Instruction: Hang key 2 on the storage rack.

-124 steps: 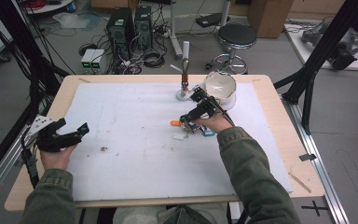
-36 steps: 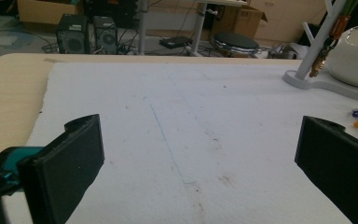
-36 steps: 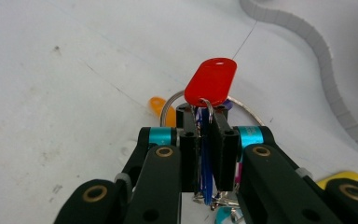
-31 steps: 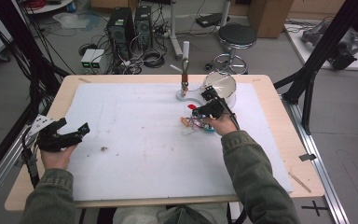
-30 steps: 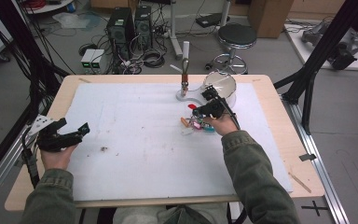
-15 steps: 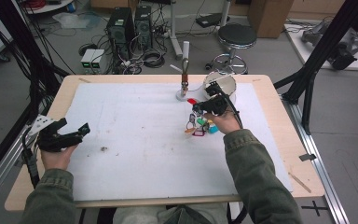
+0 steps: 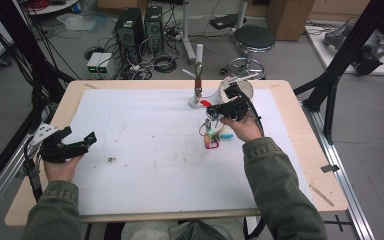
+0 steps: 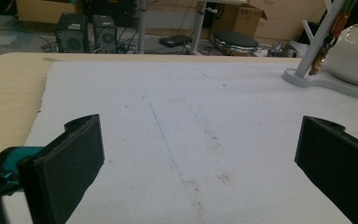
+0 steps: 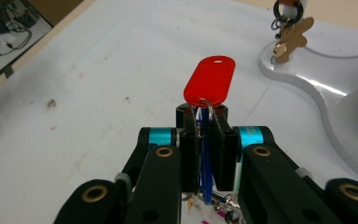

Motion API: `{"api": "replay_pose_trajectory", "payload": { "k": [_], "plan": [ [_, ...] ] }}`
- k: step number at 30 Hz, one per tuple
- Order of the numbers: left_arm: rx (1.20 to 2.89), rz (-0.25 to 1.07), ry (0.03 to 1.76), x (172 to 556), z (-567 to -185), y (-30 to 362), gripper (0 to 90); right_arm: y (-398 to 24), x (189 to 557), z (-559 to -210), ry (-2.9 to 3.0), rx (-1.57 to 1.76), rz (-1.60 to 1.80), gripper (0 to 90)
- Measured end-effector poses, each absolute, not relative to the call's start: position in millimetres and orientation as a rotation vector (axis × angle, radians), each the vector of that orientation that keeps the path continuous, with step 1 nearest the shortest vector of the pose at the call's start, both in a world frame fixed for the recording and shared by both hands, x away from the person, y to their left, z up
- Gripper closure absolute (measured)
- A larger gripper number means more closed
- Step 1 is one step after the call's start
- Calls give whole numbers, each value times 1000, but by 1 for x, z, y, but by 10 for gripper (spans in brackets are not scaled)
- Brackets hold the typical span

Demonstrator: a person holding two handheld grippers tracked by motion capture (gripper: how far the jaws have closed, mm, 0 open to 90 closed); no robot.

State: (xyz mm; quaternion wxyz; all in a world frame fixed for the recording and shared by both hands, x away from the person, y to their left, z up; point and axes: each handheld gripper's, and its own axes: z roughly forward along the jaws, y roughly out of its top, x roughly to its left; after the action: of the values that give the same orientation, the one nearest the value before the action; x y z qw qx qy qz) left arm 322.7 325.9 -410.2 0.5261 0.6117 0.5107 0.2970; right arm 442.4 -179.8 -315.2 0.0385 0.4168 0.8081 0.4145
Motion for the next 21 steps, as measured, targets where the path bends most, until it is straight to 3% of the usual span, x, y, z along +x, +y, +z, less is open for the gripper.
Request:
{"api": "replay_pose_trajectory", "payload": {
  "k": [21],
  "plan": [
    [1460, 710, 1217, 322, -409, 326, 17, -172, 428, -273, 2439, 1232, 1379, 836]
  ]
}}
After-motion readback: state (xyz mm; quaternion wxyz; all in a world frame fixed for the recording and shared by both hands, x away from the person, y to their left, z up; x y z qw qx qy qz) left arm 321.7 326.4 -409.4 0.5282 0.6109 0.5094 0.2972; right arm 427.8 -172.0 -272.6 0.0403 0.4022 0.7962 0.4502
